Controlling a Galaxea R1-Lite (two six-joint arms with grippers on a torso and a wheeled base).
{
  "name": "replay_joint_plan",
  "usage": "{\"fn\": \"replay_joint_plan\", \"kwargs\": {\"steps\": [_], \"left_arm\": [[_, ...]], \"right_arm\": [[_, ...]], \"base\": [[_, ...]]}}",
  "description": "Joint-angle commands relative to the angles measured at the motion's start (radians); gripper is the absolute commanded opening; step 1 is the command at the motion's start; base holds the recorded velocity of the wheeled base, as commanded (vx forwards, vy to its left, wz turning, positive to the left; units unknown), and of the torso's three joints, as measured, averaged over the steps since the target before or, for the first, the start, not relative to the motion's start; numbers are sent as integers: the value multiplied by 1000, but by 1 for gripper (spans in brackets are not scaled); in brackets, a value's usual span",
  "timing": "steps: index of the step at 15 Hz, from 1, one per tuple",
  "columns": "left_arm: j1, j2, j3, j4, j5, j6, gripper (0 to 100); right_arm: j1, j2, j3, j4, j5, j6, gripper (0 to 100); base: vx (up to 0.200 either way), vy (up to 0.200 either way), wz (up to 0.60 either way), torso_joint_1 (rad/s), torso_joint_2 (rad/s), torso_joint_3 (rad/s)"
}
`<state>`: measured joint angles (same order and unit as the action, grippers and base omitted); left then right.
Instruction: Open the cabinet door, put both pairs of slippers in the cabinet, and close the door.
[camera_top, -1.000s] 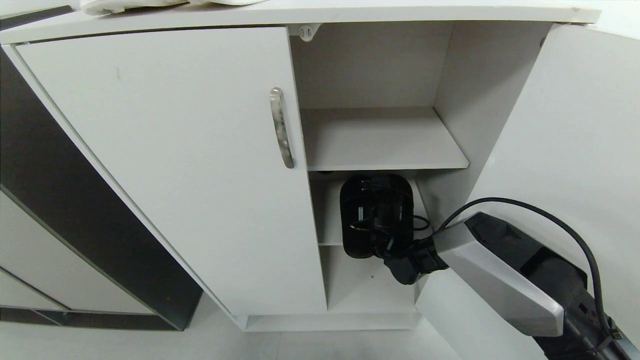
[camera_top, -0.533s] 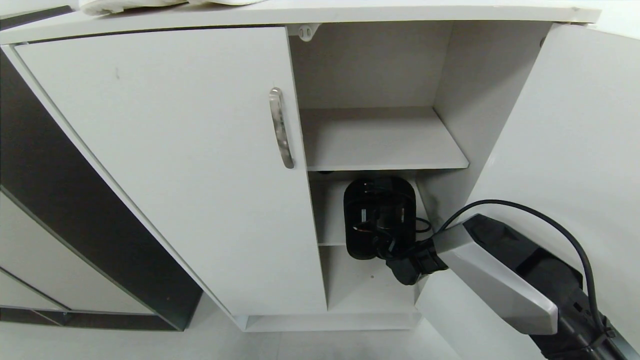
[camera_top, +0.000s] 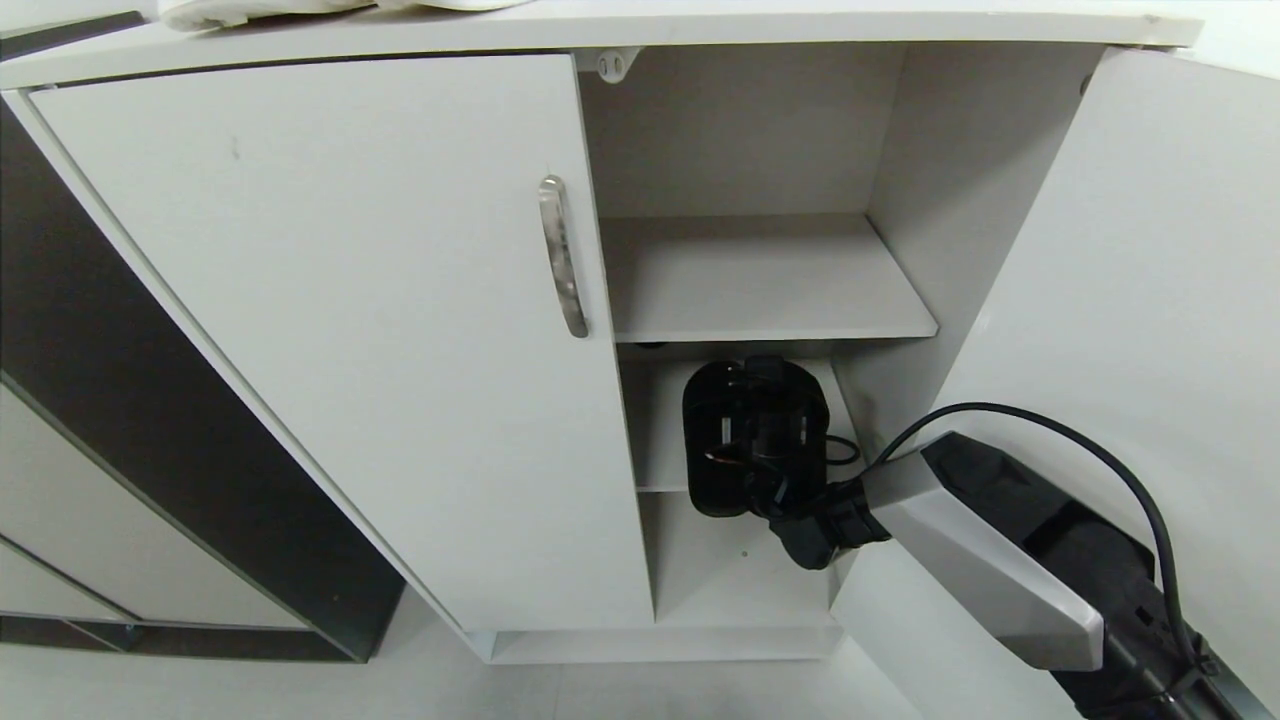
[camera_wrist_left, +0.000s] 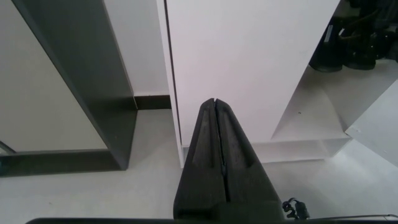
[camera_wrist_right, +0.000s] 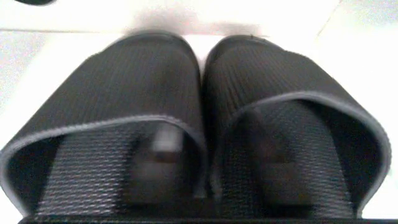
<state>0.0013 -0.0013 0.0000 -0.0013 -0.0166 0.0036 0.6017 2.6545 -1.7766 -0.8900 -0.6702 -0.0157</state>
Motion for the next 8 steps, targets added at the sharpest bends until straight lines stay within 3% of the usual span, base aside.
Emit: {"fn": "replay_joint_plan", "kwargs": {"steps": [1,4,8], "left_arm": [[0,1,0,0,0,-1,0],[0,1,0,0,-2,-1,0],[0,1,0,1,-3,-1,0]], "right_arm": [[3,-7,16,-4,-3,-1,100],[21,-128,203,-72,-5,-1,100],[87,-314,565,-264,-6,2,100]], "base": [[0,0,0,0,0,0],[0,0,0,0,0,0],[0,0,0,0,0,0]]}}
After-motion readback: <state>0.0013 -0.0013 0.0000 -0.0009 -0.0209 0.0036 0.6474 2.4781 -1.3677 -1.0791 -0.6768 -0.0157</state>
